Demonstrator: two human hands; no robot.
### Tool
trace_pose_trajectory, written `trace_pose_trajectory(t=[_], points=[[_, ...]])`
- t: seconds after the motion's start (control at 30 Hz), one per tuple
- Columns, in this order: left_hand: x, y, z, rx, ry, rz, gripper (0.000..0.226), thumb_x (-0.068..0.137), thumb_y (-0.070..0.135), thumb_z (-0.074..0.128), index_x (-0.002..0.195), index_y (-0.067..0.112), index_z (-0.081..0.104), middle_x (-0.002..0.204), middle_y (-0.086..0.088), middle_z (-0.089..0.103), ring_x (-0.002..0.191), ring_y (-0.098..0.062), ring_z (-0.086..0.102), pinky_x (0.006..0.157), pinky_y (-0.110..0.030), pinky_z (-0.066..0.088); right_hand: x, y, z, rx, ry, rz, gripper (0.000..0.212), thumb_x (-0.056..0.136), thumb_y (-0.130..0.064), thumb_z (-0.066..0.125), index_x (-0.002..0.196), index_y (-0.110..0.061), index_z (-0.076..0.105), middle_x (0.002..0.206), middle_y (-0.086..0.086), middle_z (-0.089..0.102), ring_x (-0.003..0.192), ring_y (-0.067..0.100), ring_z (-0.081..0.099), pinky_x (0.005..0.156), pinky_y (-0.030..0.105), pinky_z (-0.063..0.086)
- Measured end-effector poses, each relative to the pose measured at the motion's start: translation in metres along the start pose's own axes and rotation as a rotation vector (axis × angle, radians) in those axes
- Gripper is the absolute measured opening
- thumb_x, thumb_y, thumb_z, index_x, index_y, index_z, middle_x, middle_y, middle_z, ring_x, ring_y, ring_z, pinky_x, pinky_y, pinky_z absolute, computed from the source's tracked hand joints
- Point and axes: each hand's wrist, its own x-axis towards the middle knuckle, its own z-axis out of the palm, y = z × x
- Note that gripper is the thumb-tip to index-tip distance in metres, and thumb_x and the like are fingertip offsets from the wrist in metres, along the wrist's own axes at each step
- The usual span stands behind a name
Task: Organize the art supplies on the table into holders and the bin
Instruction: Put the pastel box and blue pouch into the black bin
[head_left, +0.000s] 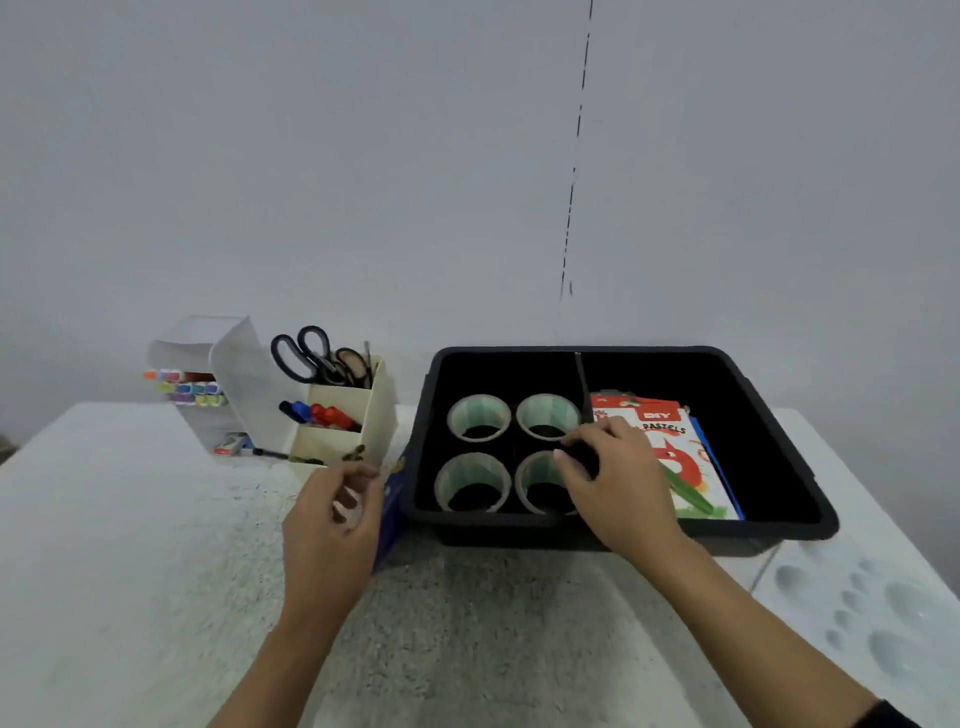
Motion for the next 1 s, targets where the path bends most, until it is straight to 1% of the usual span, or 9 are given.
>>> trace_pose_trajectory(t=[0.1,0.2,0.33,0.43,0.53,0.63,0.77,0.83,1.0], points=[[-0.003,-0.035,-0.003,0.146,-0.366,-0.107,0.054,0.086,0.043,0.073,0.133,0.032,0.048,0.121,0.014,0.050,0.112,-0.008,0.052,0.091,-0.033,0.049,0.000,-0.013,0.019,-0.158,0.004,0.099,0.041,0.093,-0.046,0.061,0.129,-0.026,0.059,0.125,0.002,0.048,0.119,0.026,0.039,0.096,0.040,0.043],[0.001,-0.053,-0.002,0.212,-0.602,-0.040,0.088,0.084,0.061,0.066,0.155,0.033,0.023,0.139,0.016,0.033,0.130,-0.010,0.041,0.109,-0.030,0.038,0.005,-0.029,0.034,-0.331,-0.040,0.152,0.048,0.091,-0.051,0.058,0.134,-0.029,0.052,0.138,0.007,0.043,0.132,0.034,0.029,0.105,0.050,0.035],[0.014,-0.065,0.002,0.214,-0.646,0.072,0.068,0.096,0.041,0.059,0.155,0.028,0.029,0.143,0.012,0.042,0.125,-0.014,0.049,0.099,-0.023,0.040,0.014,-0.044,0.047,-0.390,-0.115,0.192,0.051,0.092,-0.056,0.056,0.135,-0.029,0.051,0.144,0.010,0.044,0.138,0.043,0.025,0.109,0.052,0.032],[0.018,-0.065,-0.007,0.168,-0.628,0.073,0.038,0.103,0.028,0.049,0.141,0.030,0.049,0.116,0.005,0.064,0.092,-0.012,0.060,0.074,-0.021,0.043,0.012,-0.043,0.051,-0.383,-0.089,0.235,0.053,0.091,-0.054,0.058,0.137,-0.027,0.052,0.142,0.012,0.048,0.141,0.042,0.022,0.110,0.051,0.030],[0.021,-0.058,-0.026,0.045,-0.566,0.001,0.023,0.106,0.028,0.044,0.122,0.036,0.058,0.079,0.003,0.065,0.062,-0.013,0.058,0.052,-0.020,0.040,0.008,-0.040,0.051,-0.364,-0.041,0.212,0.050,0.090,-0.049,0.061,0.134,-0.025,0.055,0.136,0.012,0.054,0.139,0.040,0.026,0.109,0.048,0.031],[0.022,-0.052,-0.052,-0.054,-0.514,-0.031,0.021,0.105,0.025,0.046,0.107,0.040,0.061,0.081,0.004,0.069,0.073,-0.019,0.065,0.059,-0.028,0.047,0.007,-0.039,0.053,-0.367,-0.041,0.199,0.047,0.090,-0.048,0.062,0.131,-0.027,0.057,0.132,0.008,0.057,0.138,0.039,0.027,0.108,0.048,0.031],[0.022,-0.037,-0.079,-0.106,-0.486,0.026,0.040,0.102,0.031,0.050,0.104,0.070,0.051,0.096,0.027,0.068,0.090,0.000,0.063,0.075,-0.023,0.051,0.012,-0.040,0.051,-0.380,-0.086,0.223,0.047,0.088,-0.052,0.061,0.130,-0.031,0.057,0.134,0.007,0.052,0.137,0.038,0.028,0.108,0.049,0.033],[0.023,-0.030,-0.087,-0.107,-0.442,0.046,0.038,0.096,0.039,0.046,0.105,0.076,0.050,0.099,0.036,0.064,0.093,0.003,0.062,0.077,-0.021,0.050,0.018,-0.045,0.047,-0.340,-0.111,0.260,0.047,0.088,-0.051,0.062,0.130,-0.032,0.055,0.140,0.008,0.044,0.137,0.039,0.023,0.107,0.052,0.035],[0.027,-0.009,-0.101,-0.119,-0.241,0.111,0.036,0.101,0.010,0.053,0.124,0.037,0.061,0.096,0.027,0.067,0.093,0.007,0.061,0.071,-0.005,0.043,0.022,-0.050,0.043,-0.307,-0.197,0.252,0.046,0.089,-0.054,0.062,0.130,-0.035,0.053,0.147,0.007,0.035,0.143,0.036,0.012,0.108,0.056,0.029]])
